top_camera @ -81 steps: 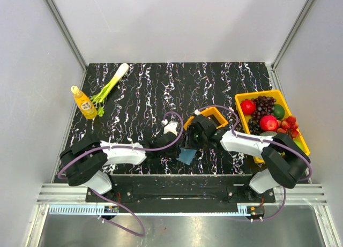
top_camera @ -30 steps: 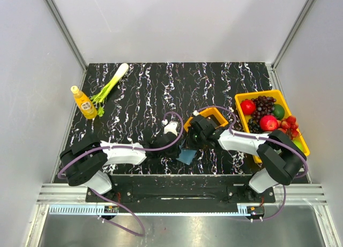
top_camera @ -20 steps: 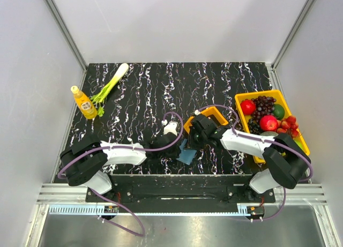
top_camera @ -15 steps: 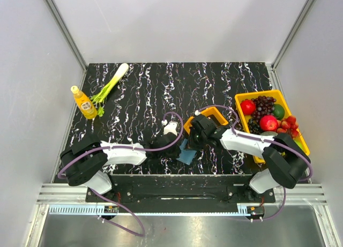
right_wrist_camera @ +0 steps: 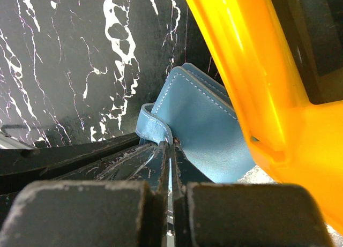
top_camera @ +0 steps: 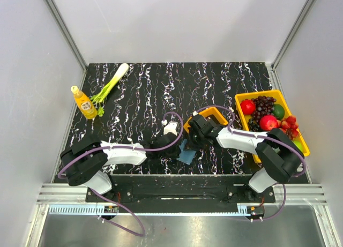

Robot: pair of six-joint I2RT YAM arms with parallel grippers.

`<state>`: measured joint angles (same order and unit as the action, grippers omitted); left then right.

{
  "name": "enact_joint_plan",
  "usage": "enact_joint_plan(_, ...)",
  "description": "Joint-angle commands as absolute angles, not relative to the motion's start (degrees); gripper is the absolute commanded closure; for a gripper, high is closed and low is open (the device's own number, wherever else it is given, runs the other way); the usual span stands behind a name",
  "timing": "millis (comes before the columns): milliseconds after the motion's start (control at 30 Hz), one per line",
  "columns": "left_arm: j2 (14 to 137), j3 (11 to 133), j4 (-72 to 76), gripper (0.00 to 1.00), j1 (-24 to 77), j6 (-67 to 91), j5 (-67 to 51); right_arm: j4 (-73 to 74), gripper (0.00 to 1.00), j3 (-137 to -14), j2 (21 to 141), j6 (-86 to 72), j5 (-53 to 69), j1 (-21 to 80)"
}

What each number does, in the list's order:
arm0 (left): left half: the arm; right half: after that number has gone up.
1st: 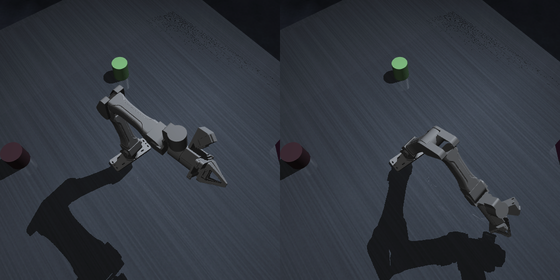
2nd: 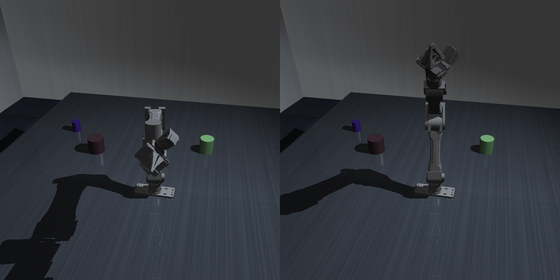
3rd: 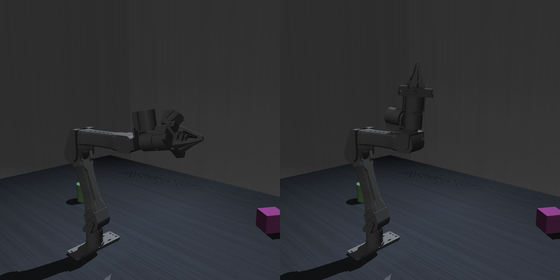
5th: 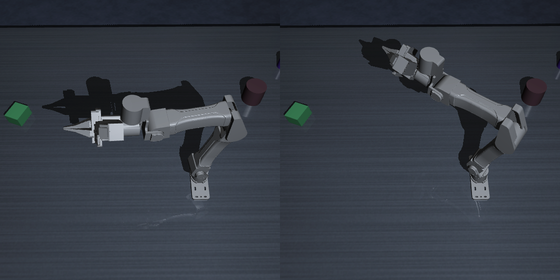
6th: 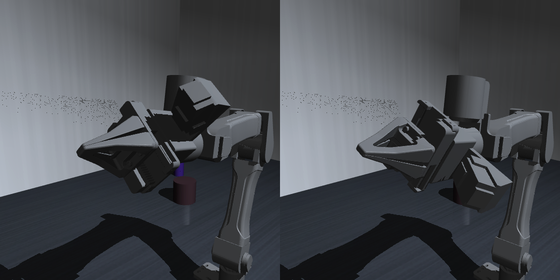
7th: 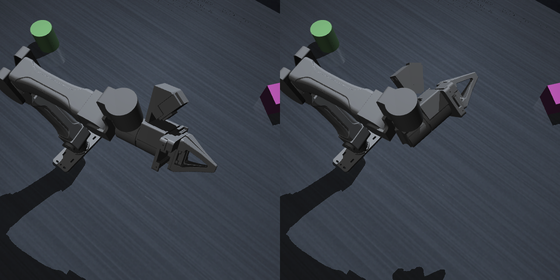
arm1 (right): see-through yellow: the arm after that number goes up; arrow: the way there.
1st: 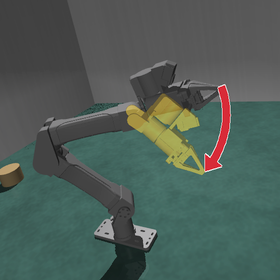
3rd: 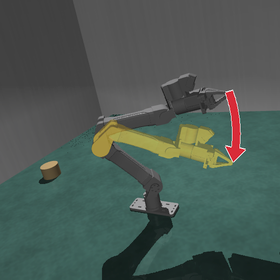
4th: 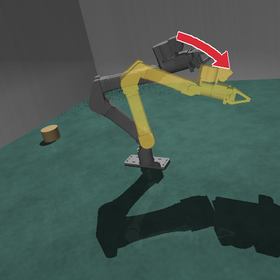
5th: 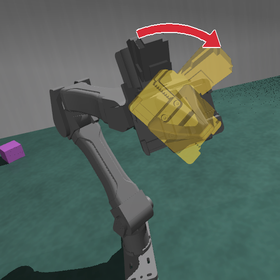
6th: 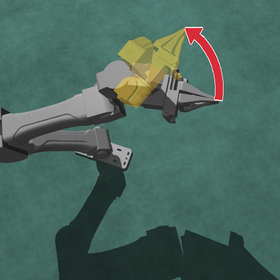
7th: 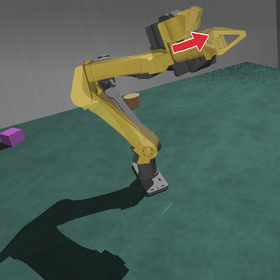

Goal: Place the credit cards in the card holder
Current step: Close the card holder at the center of the board.

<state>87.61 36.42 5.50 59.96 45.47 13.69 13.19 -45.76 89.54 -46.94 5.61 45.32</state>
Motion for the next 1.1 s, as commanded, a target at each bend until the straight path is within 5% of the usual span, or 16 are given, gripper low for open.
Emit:
enact_joint_plan(0,90.53,35.07,-0.79,1.0,60.03,44.82,15.82,15.82,1.0,-46.67,90.88,-45.88,1.94,45.09)
enact_joint_plan(333,91.23,35.86,-1.76,1.0,60.03,45.0,16.08,18.98,1.0,-47.37,91.14,-44.56,0.35,45.09)
enact_joint_plan(433,91.23,35.86,-1.84,1.0,60.12,44.91,16.08,19.16,0.85,-47.55,91.58,-44.47,0.79,44.91)
enact_joint_plan(1067,91.05,35.68,-1.49,1.0,60.03,44.74,15.91,18.9,0.82,-46.41,86.84,-44.74,0.35,44.83)
